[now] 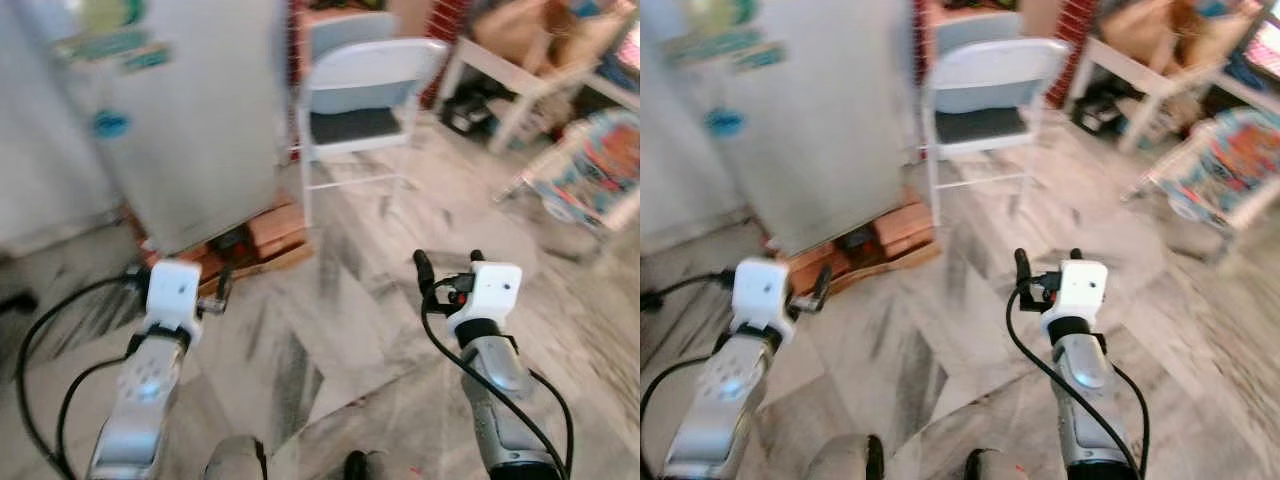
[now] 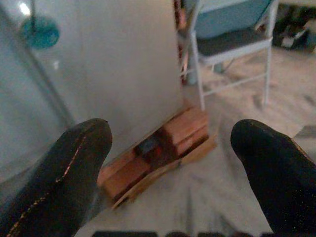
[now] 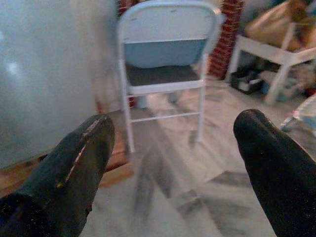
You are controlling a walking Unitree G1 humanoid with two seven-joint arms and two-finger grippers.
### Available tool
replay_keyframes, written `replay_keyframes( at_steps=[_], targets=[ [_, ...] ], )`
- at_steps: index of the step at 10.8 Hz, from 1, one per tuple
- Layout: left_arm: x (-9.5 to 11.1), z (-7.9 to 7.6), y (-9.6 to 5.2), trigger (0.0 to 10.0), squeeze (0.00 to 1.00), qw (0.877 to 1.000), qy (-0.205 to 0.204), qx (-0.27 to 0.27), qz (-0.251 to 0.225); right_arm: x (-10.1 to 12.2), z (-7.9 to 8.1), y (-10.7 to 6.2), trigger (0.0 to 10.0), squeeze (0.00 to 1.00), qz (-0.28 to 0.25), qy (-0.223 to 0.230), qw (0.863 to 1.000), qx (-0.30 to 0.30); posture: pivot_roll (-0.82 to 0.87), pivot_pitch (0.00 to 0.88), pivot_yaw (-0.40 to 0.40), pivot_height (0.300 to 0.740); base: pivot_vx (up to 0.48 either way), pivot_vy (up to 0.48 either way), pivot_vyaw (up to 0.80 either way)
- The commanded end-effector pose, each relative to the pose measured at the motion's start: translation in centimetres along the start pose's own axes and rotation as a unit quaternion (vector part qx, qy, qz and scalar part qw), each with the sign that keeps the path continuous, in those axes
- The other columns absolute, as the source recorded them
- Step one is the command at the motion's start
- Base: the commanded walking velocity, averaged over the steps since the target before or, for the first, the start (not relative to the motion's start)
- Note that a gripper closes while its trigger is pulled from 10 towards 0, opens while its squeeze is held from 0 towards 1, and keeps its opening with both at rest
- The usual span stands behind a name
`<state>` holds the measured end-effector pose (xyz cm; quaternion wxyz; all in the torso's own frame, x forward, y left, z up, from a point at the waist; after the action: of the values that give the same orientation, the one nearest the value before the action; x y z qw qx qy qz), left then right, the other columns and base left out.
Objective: Restocking fridge
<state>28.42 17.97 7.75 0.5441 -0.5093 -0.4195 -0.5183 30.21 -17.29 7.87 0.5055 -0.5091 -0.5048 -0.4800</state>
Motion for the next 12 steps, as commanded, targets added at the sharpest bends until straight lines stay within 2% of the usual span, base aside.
replay_keyframes(
  at_steps=[1,3,5,6,7,9,11,12],
  targets=[
    [0.1,0.0,-0.4,10.0,0.00,1.000,0.001,-0.006,0.002,-0.9,-0.6,-0.7,10.0,0.00,0.019,-0.002,1.000,-0.008,0.11,0.117,-0.037,0.740,0.000,0.480,0.00],
    [-0.3,0.2,-0.7,10.0,0.00,1.000,0.008,-0.004,0.009,-1.2,-0.9,-1.3,10.0,0.00,0.026,-0.002,1.000,-0.015,0.11,0.116,-0.038,0.740,0.000,0.480,0.00],
    [0.8,0.1,0.4,10.0,0.00,1.000,0.002,-0.015,-0.012,-0.6,-0.9,-0.9,10.0,0.00,0.016,0.009,1.000,-0.014,0.10,0.130,-0.043,0.740,0.000,0.476,-0.25],
    [1.0,0.9,0.7,10.0,0.00,1.000,0.009,0.000,-0.015,-0.5,-1.0,-0.7,10.0,0.00,0.017,0.010,1.000,-0.018,0.09,0.133,-0.038,0.740,0.000,0.450,-0.80],
    [1.0,0.9,0.7,10.0,0.00,1.000,0.015,-0.004,-0.013,-0.5,-1.1,-0.8,10.0,0.00,0.017,0.008,1.000,-0.019,0.09,0.133,-0.035,0.740,0.277,0.394,-0.80],
    [0.7,0.8,0.5,10.0,0.00,1.000,0.011,-0.009,-0.007,-0.6,-1.0,-1.0,10.0,0.00,0.017,0.007,1.000,-0.023,0.09,0.129,-0.024,0.740,0.298,0.375,-0.80],
    [0.3,-0.1,-0.1,10.0,0.00,1.000,0.011,-0.023,0.001,-1.0,-1.1,-1.2,10.0,0.00,0.020,0.014,0.999,-0.036,0.09,0.126,-0.005,0.740,0.304,0.371,-0.80],
    [0.6,-0.3,0.2,10.0,0.00,0.999,0.018,-0.033,-0.006,-0.9,-1.1,-1.1,10.0,0.00,0.017,0.018,0.999,-0.040,0.10,0.124,0.004,0.740,0.307,0.371,-0.64]
  ],
)
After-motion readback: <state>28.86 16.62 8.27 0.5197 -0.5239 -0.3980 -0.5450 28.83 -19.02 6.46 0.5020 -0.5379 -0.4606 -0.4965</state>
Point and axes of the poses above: a point about 5 cm out from each wrist's last joint towards the gripper, its own y axis pointing out of the wrist towards the gripper, its own x axis along the axis of the wrist's last joint, z = x × y, the point moved 4 cm from there along y, pointing out of the wrist towards the gripper, and after that the axes turned 4 degrees about -y, right-handed, at the moved point
